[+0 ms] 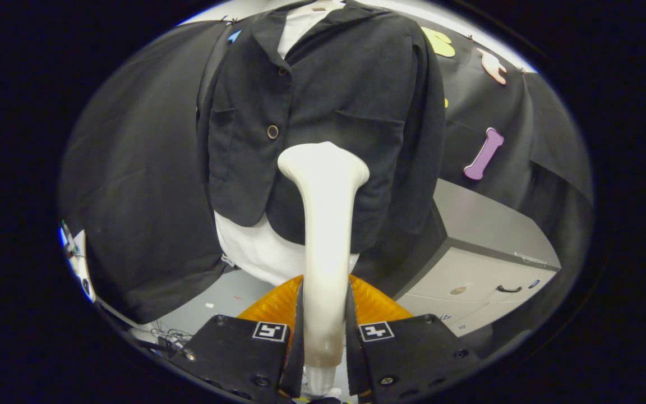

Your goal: Iron the clothes twice with a garment steamer, once on the left side and once on the right side.

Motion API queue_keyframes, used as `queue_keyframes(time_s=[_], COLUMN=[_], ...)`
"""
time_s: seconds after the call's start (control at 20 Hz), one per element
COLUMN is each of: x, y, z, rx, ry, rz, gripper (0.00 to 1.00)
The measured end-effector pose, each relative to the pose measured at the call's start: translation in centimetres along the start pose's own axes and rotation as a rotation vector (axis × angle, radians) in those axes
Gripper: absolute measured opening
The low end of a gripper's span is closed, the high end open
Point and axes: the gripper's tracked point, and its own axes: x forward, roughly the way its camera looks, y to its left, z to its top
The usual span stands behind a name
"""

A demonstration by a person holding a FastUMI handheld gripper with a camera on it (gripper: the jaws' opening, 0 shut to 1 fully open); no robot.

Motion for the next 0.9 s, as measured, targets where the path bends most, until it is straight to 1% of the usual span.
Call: queue_keyframes(time_s=[0.25, 0.4, 0.6, 0.9], x=[0.0, -0.9, -4.0, -9.8], y=[0.1, -0.1, -0.5, 0.0], z=[-1.0, -0.3, 3.3, 11.1], rx=[0.015, 0.039, 0.093, 0.113], ry=[0.032, 0.022, -0.05, -0.215], rz=[0.018, 0.023, 0.022, 0.039], gripper=[0.33, 0.34, 0.33, 0.33])
